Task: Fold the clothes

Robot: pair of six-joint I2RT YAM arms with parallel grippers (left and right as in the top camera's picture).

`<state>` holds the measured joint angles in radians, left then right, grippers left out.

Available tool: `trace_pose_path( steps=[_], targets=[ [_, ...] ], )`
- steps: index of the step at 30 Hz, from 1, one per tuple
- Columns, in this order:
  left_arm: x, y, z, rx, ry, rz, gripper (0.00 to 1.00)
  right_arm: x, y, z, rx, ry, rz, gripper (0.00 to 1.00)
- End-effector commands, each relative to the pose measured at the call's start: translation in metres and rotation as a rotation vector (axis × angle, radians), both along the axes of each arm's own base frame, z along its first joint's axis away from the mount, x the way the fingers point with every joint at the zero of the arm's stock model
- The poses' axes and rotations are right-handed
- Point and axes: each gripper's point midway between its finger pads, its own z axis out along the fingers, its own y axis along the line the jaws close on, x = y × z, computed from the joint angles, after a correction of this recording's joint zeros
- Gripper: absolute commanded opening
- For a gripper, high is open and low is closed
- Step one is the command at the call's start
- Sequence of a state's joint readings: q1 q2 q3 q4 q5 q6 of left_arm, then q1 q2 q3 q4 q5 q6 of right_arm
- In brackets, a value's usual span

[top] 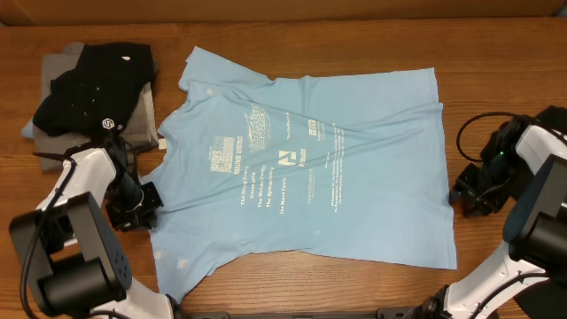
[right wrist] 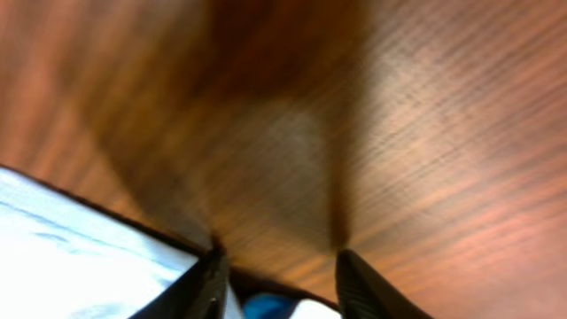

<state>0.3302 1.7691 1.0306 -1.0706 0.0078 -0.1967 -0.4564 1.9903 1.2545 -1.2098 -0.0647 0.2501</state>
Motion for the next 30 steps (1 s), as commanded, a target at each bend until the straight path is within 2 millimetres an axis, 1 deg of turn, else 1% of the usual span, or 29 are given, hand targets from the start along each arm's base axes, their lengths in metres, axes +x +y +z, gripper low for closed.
trace_pose_path(
  steps=[1, 4, 5, 6, 7, 9, 11, 13, 15, 19, 22, 25, 27, 29, 30],
  targets=[
    [0.025, -0.004, 0.03, -0.001, -0.15, -0.047, 0.26, 0.021, 0.01, 0.021, 0.061, -0.158, 0.037, 0.49],
    [0.04, 0.0, 0.054, 0.035, -0.251, -0.06, 0.4, 0.033, 0.013, 0.035, 0.07, -0.244, 0.037, 0.52],
    [0.045, 0.002, 0.061, 0.048, -0.29, -0.061, 0.47, 0.035, 0.014, 0.039, 0.073, -0.261, 0.035, 0.54],
    [0.048, 0.003, 0.066, 0.058, -0.317, -0.061, 0.51, 0.037, 0.015, 0.042, 0.076, -0.276, 0.034, 0.55],
    [0.052, 0.005, 0.068, 0.068, -0.34, -0.061, 0.53, 0.038, 0.016, 0.044, 0.08, -0.283, 0.033, 0.56],
    [0.059, 0.008, 0.069, 0.084, -0.366, -0.062, 0.58, 0.04, 0.018, 0.044, 0.085, -0.29, 0.037, 0.61],
    [0.063, 0.009, 0.062, 0.086, -0.375, -0.073, 0.61, 0.042, 0.018, 0.042, 0.082, -0.299, 0.041, 0.66],
    [0.063, 0.009, 0.05, 0.081, -0.362, -0.073, 0.63, 0.042, 0.02, 0.041, 0.082, -0.299, 0.046, 0.7],
    [0.06, 0.007, 0.036, 0.062, -0.327, -0.072, 0.63, 0.039, 0.023, 0.038, 0.088, -0.287, 0.051, 0.7],
    [0.055, 0.004, 0.015, 0.034, -0.252, -0.073, 0.62, 0.028, 0.032, 0.03, 0.107, -0.251, 0.058, 0.66],
    [0.05, 0.003, 0.001, 0.017, -0.205, -0.082, 0.57, 0.02, 0.036, 0.025, 0.118, -0.227, 0.053, 0.62],
    [0.048, 0.003, -0.009, 0.008, -0.174, -0.083, 0.5, 0.014, 0.039, 0.018, 0.118, -0.21, 0.029, 0.58],
    [0.046, 0.003, -0.013, 0.007, -0.157, -0.083, 0.36, 0.01, 0.04, 0.012, 0.113, -0.198, 0.004, 0.53],
    [0.041, 0.005, -0.014, 0.019, -0.135, -0.084, 0.13, 0.005, 0.038, 0.006, 0.088, -0.176, -0.026, 0.47],
    [0.038, 0.006, -0.014, 0.026, -0.121, -0.086, 0.04, 0.002, 0.036, 0.002, 0.072, -0.163, -0.04, 0.43]
  ],
)
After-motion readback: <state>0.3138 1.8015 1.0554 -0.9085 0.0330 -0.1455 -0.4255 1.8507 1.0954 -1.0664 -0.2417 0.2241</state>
